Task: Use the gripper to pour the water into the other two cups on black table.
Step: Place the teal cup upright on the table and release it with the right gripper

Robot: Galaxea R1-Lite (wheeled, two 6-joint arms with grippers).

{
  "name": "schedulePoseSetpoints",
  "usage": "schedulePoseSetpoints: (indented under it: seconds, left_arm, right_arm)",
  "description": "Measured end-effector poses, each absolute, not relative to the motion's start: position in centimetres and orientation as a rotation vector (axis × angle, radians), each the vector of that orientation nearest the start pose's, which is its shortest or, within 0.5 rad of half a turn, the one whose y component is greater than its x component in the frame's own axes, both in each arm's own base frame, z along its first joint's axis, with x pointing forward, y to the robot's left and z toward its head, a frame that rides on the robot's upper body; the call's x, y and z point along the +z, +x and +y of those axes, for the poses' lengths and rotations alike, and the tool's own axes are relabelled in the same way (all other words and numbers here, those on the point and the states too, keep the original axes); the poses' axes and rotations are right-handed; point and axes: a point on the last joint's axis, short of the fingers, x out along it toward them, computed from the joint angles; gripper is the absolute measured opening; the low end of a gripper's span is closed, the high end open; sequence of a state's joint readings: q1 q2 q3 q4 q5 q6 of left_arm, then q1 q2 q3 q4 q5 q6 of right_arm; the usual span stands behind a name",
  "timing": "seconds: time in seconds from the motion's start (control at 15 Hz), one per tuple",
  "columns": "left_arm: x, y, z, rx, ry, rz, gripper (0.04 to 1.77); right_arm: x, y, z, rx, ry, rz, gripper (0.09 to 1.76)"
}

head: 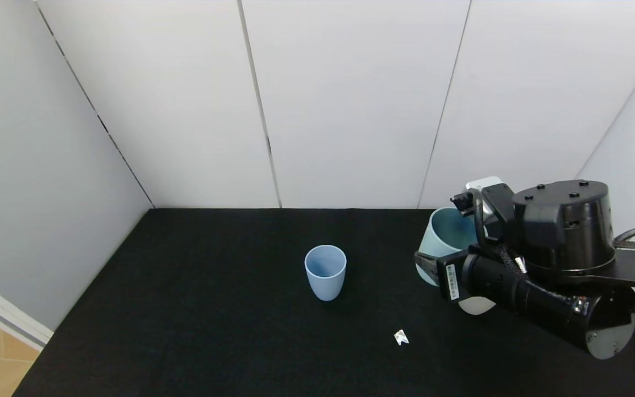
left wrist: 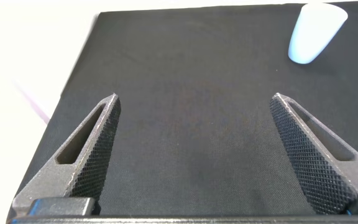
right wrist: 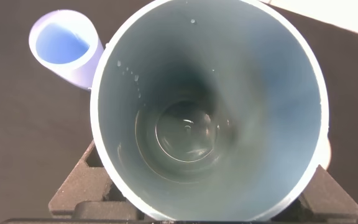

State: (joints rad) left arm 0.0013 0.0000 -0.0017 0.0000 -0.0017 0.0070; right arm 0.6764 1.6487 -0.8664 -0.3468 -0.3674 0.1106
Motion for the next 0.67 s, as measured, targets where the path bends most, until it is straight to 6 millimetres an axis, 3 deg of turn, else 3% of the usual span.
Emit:
schedulePoseSetpoints:
  seconds: [0.67]
  left_arm:
    - [7.6,-2.3,0.0,0.000,0.006,-0.002,1.72]
  right_arm:
    - [13.2,23.6,18.6,0.313,-0.067,0.473,1.20]
